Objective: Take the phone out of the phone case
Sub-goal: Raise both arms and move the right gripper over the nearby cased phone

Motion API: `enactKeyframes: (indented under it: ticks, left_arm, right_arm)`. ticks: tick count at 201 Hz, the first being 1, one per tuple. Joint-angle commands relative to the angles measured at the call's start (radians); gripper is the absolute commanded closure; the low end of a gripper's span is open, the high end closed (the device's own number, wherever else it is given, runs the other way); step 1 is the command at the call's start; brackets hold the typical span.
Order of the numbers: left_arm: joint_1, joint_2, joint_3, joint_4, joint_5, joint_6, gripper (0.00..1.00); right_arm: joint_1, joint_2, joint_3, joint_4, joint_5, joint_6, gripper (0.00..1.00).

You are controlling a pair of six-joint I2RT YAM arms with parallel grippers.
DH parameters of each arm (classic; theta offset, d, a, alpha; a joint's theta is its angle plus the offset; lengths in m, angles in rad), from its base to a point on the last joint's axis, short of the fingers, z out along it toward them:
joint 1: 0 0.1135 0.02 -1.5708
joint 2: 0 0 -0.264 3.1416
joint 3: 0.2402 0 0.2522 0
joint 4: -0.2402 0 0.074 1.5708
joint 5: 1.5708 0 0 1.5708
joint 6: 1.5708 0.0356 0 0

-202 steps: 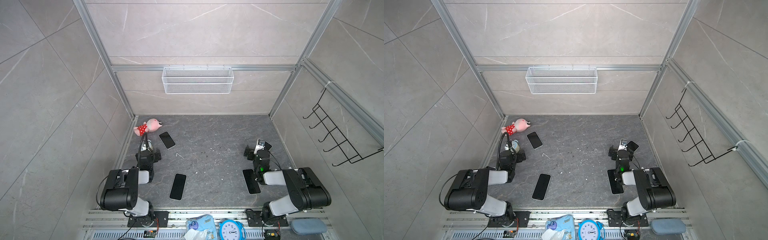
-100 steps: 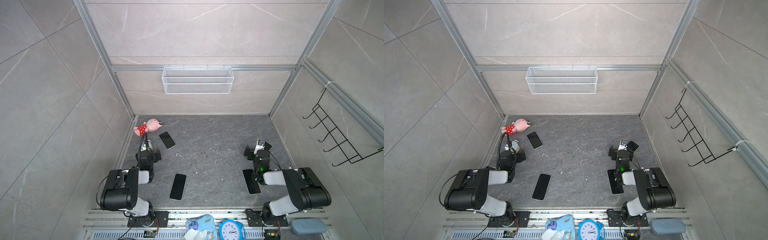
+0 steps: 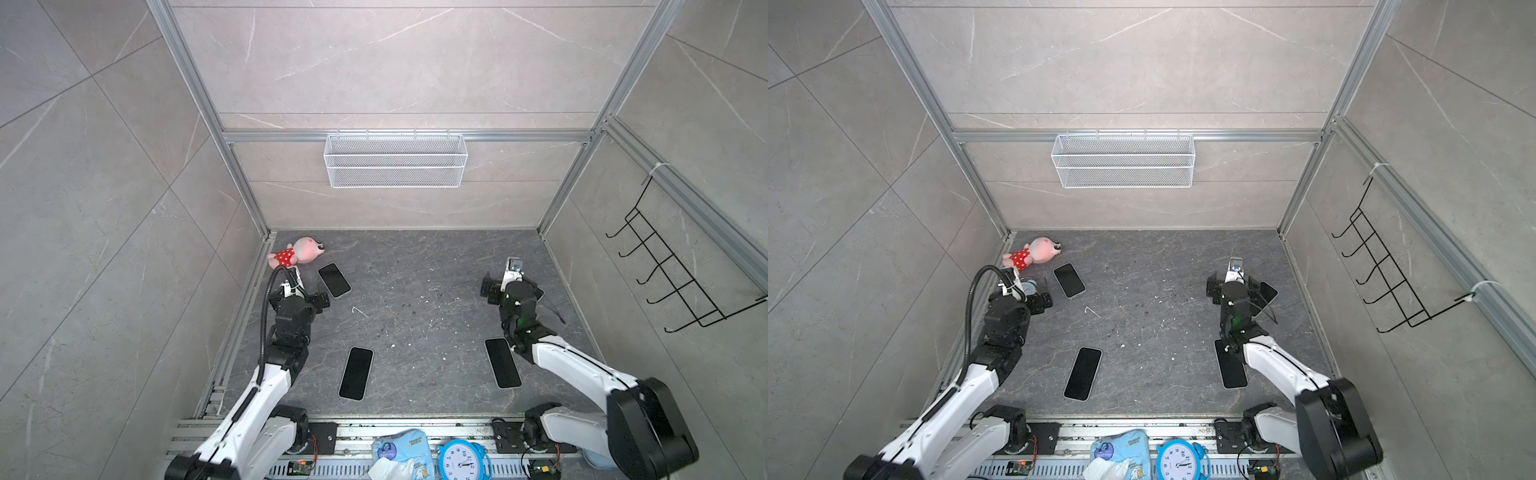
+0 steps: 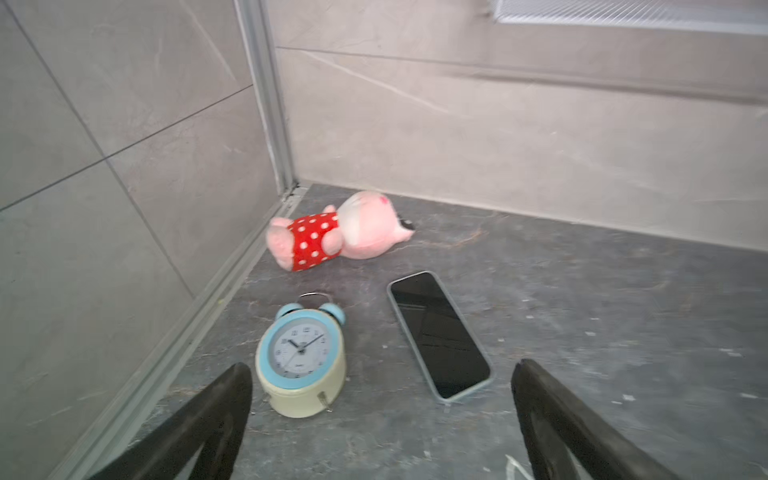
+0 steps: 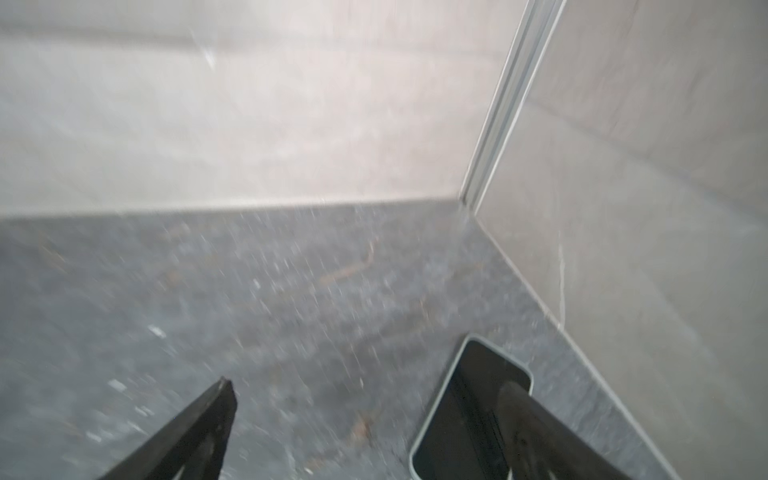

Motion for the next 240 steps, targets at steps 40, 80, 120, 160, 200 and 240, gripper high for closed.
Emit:
enactKeyframes:
  ticks: [40,80,120,160,200,240]
  left_arm:
    - [-0.123,-0.052,0.375,-0.683,0.274,-0.247,0.02]
    - [-0.225,-0.024,0.448,-0.794,0.308,-0.231,0.02]
    - [-0.313,0.01,0.431,-0.841,0.287,-0.219,0.02]
    - [-0.39,0.021,0.374,-0.832,0.258,-0.239,0.02]
    - [-0.454,0.034,0.334,-0.803,0.236,-0.24,0.02]
    - [-0.507,0.068,0.314,-0.781,0.232,-0.236,0.02]
  right_arm:
    - [0.138,-0.088,0.376,-0.903,-0.09,0.267,0.0]
    - [0.175,-0.191,0.426,-1.188,-0.146,0.399,0.0]
    - [0.19,-0.282,0.385,-1.359,-0.206,0.5,0.0]
    - [0.191,-0.338,0.255,-1.359,-0.255,0.609,0.0]
    - [0.191,-0.391,0.098,-1.289,-0.259,0.761,0.0]
    - [0.19,-0.396,0.021,-1.306,-0.135,0.869,0.0]
